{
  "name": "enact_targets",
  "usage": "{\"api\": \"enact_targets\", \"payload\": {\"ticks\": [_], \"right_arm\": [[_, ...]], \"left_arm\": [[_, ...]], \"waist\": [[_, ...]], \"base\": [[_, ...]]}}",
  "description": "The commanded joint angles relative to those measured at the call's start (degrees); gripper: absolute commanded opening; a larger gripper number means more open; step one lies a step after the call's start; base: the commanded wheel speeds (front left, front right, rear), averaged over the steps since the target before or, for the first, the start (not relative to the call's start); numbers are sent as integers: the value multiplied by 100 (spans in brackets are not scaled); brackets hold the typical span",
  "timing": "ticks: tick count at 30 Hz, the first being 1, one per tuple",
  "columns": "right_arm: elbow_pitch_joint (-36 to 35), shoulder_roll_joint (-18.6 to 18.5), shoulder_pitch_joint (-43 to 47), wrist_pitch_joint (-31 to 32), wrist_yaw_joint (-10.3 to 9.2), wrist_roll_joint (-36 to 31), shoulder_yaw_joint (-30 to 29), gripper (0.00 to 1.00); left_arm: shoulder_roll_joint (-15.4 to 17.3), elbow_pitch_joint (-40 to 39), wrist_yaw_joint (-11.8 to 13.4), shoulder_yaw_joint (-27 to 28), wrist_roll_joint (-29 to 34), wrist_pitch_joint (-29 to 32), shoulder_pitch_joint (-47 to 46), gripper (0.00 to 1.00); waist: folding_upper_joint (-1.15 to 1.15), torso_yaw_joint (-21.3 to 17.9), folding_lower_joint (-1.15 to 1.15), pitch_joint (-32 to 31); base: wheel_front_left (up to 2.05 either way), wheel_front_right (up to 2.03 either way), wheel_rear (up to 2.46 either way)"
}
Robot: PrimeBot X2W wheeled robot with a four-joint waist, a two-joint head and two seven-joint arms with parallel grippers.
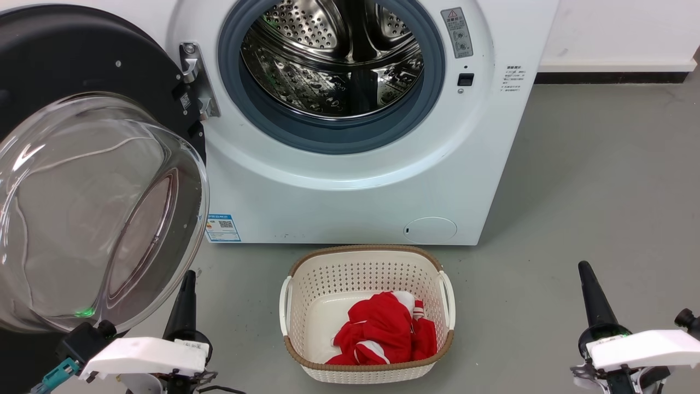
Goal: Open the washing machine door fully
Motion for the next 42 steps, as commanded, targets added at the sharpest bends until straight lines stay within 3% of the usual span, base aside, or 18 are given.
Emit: {"api": "enact_targets", "payload": {"ticks": [1,42], "right_arm": [[-28,-42,-123,25,0,150,-11,0],[329,-15,-432,541,-1,2483,-141,0]], "left_arm": [[8,-30,-8,30,-136,25,-126,0],[-36,245,-13,178,-2498,616,-338,0]], "waist": [[0,-1,0,0],[0,-39,0,11]], "base": [[0,0,0],[0,0,0]]}}
